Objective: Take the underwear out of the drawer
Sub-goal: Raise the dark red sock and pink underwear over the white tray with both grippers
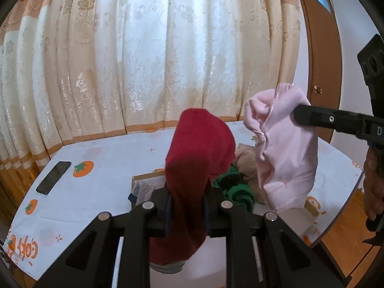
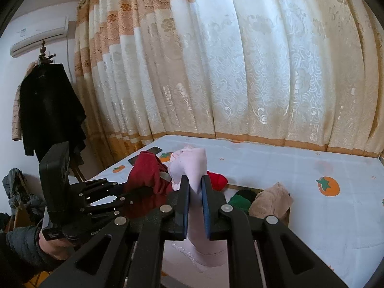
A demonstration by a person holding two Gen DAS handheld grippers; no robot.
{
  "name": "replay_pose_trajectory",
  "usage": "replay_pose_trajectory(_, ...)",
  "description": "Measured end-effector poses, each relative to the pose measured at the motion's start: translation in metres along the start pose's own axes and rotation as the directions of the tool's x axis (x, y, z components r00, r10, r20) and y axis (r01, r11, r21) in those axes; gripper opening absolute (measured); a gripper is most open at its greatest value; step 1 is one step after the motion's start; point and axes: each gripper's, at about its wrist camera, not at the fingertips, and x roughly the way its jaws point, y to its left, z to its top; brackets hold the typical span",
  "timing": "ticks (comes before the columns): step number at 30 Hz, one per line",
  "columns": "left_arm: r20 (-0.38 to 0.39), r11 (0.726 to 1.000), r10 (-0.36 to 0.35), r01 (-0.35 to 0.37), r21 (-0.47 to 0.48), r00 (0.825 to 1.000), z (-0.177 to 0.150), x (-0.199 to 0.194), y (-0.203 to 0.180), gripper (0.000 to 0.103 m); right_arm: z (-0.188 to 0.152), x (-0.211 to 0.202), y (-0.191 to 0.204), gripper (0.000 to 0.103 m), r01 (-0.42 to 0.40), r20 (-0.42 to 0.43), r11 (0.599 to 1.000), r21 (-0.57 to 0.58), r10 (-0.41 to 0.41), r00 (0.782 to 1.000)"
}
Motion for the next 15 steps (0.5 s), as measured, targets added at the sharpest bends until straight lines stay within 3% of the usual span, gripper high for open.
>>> replay_pose_trajectory(15,-0.097,0.992,-0.038,0.026,-0.126,0.995,0.018,0.065,0.03,0.018,0.013,0.08,-0.038,0.011,0.043,-0.104,0.997,0.061,-0.037,0.994)
